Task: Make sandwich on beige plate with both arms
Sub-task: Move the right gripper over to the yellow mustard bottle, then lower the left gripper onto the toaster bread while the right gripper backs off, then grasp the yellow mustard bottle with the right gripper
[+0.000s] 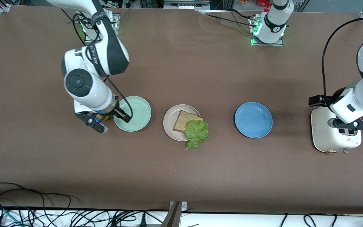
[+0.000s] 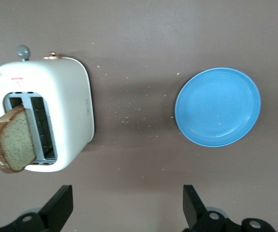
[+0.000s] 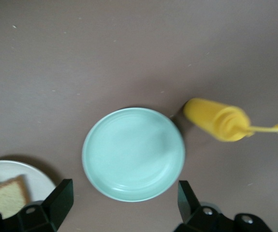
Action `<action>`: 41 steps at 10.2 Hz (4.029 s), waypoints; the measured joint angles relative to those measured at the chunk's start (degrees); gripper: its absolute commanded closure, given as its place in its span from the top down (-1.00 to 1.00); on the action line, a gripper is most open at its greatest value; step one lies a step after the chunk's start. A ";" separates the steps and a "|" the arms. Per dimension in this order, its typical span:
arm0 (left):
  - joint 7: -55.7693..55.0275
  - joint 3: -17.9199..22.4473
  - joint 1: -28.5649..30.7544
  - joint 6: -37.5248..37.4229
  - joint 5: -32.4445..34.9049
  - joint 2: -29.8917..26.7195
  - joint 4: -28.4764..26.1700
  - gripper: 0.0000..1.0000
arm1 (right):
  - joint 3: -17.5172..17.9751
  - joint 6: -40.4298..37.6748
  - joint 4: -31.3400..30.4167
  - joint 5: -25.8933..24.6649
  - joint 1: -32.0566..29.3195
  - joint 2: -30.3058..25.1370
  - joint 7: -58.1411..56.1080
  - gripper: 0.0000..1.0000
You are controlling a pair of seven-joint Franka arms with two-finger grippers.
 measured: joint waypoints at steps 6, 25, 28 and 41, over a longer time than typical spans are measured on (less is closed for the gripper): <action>13.28 0.42 9.38 8.61 2.36 3.58 -0.26 1.00 | -7.77 -0.33 -13.61 -2.59 -0.15 -10.84 -25.67 0.92; 24.54 -0.28 21.61 22.92 1.74 5.93 -12.37 -1.00 | -21.73 14.04 -31.65 27.32 -9.87 -10.30 -116.61 1.00; 24.54 -0.63 21.52 22.91 1.74 5.20 -12.19 -1.00 | -21.67 6.06 -31.37 44.00 -13.84 -4.55 -137.22 1.00; 24.53 -1.26 21.22 22.58 1.74 4.97 -11.57 -1.00 | -10.08 -15.22 -24.86 74.09 -27.13 17.50 -188.82 0.90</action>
